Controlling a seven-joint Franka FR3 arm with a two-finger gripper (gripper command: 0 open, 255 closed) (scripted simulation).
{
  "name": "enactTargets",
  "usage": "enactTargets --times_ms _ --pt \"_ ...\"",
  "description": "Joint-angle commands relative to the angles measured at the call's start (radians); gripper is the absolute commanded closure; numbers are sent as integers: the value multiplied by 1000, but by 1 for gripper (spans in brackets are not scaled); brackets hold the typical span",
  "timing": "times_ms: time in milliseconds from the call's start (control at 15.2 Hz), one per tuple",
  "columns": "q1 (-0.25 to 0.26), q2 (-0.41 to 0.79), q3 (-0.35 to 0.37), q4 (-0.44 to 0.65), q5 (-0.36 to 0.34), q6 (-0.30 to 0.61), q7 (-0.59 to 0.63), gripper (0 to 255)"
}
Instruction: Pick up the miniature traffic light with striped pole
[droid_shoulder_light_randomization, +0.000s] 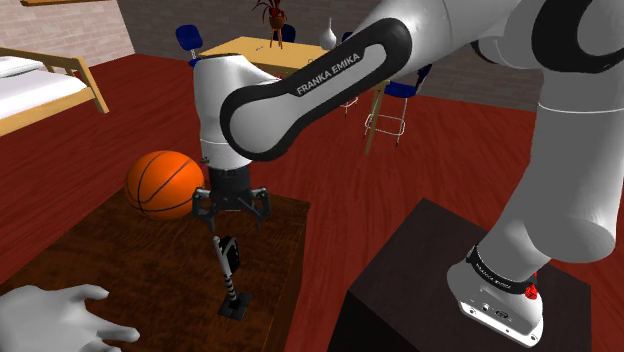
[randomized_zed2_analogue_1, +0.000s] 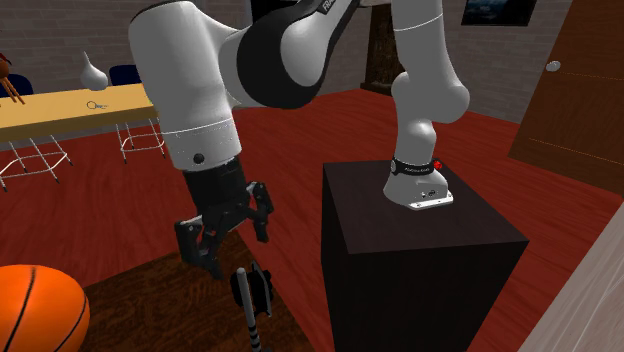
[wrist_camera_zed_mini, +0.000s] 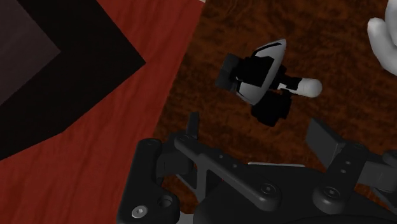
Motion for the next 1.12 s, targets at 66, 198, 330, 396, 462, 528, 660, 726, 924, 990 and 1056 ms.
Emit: enactTargets --times_ms 66,198,330,396,462,528,660,726,924,990,1056 --pt "36 88 -14 70 -25 15 48 0" --pt "39 102 -18 62 -31 36 47 0" --pt "42 117 -22 55 -36 57 47 0" --pt "44 125 -24 52 -39 68 47 0" --pt "46 133 -27 49 -42 78 47 0" --pt "47 137 -28 47 -44 84 46 0" --pt "47 137 -28 47 -44 84 47 0" --pt "47 137 -28 47 -44 84 46 255" --pt "47 138 -28 48 -44 84 46 255" --pt "47 138 -28 48 -44 84 46 255" --pt "47 138 -28 48 -44 84 46 255"
